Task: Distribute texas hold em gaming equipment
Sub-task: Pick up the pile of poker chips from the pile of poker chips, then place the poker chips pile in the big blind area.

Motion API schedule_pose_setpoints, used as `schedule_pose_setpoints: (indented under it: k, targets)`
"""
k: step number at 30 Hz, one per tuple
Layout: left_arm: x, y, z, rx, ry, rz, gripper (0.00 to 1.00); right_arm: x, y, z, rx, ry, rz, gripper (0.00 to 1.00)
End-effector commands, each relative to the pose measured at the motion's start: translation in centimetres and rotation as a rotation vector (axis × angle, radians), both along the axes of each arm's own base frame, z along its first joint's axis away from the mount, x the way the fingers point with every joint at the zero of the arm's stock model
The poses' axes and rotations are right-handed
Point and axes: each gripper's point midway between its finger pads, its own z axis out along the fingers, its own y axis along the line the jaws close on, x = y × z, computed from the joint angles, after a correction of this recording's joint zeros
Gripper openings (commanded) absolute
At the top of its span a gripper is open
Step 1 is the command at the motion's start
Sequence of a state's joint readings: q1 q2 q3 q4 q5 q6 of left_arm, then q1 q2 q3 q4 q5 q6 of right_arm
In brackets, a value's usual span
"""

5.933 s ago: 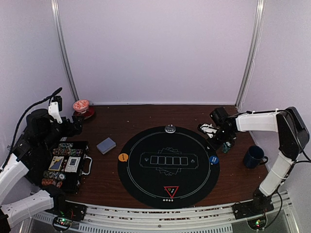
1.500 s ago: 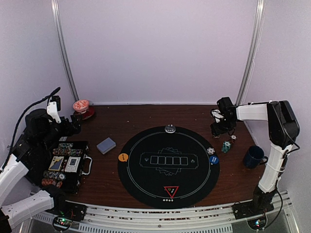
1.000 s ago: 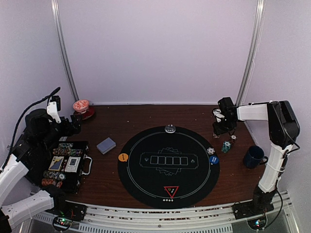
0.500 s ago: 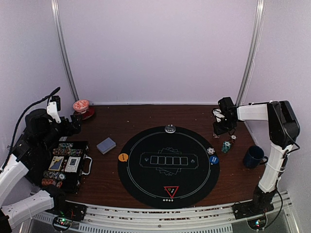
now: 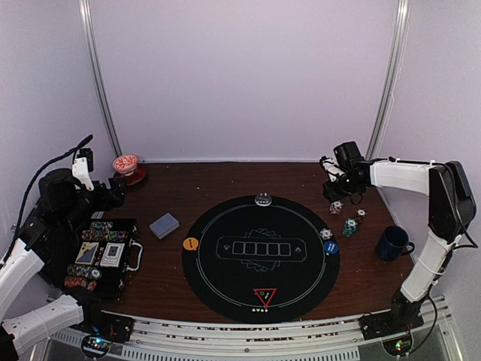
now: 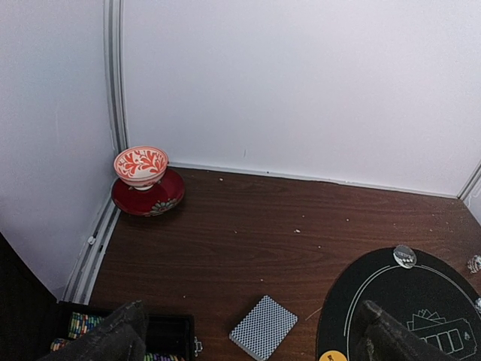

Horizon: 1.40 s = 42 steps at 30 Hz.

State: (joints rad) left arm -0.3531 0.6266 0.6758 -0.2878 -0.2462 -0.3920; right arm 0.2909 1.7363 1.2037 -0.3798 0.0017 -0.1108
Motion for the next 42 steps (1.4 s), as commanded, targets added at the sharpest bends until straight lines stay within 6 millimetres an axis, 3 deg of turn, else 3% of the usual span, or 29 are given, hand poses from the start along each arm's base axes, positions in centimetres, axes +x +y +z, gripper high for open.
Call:
schedule_pose_setpoints:
  k: [1,7,11,17,23,26,30,37,42]
  targets:
    - [0.3,0.3,0.7,-0.022,-0.035,0.012,0.98,-1.0,4.4,3.6,0.018,-0.073,0.136,0.28]
    - [0.4,0.7,0.7,-0.020,-0.035,0.032,0.98,-5.7,15.3,6.6,0.024,-0.128,0.466,0.28]
    - [0.4,1.1,0.7,-0.021,-0.037,0.045,0.98,-9.8,22.7,6.6,0.018,-0.108,0.679,0.28]
    - [0.2,1.5,1.1,-0.026,-0.056,0.059,0.98,-14.9,31.0,3.5,-0.014,-0.064,0.882,0.28]
    - [0.4,1.5,1.0,-0.025,-0.048,0.060,0.98,-18.4,37.3,0.4,-0.054,-0.036,0.969,0.29]
    - [0.3,1.6,1.0,-0.026,-0.050,0.061,0.98,-19.0,39.7,-1.4,-0.078,-0.026,0.973,0.29]
    - [0.2,1.6,1.1,-0.027,-0.055,0.062,0.98,-18.5,42.2,-3.3,-0.087,-0.022,0.927,0.29]
    - [0.4,1.4,1.0,-0.027,-0.048,0.054,0.98,-18.6,43.7,-5.7,-0.092,0.009,0.911,0.30]
    - [0.4,1.4,1.0,-0.029,-0.049,0.052,0.98,-18.0,44.9,-6.4,-0.093,-0.004,0.892,0.30]
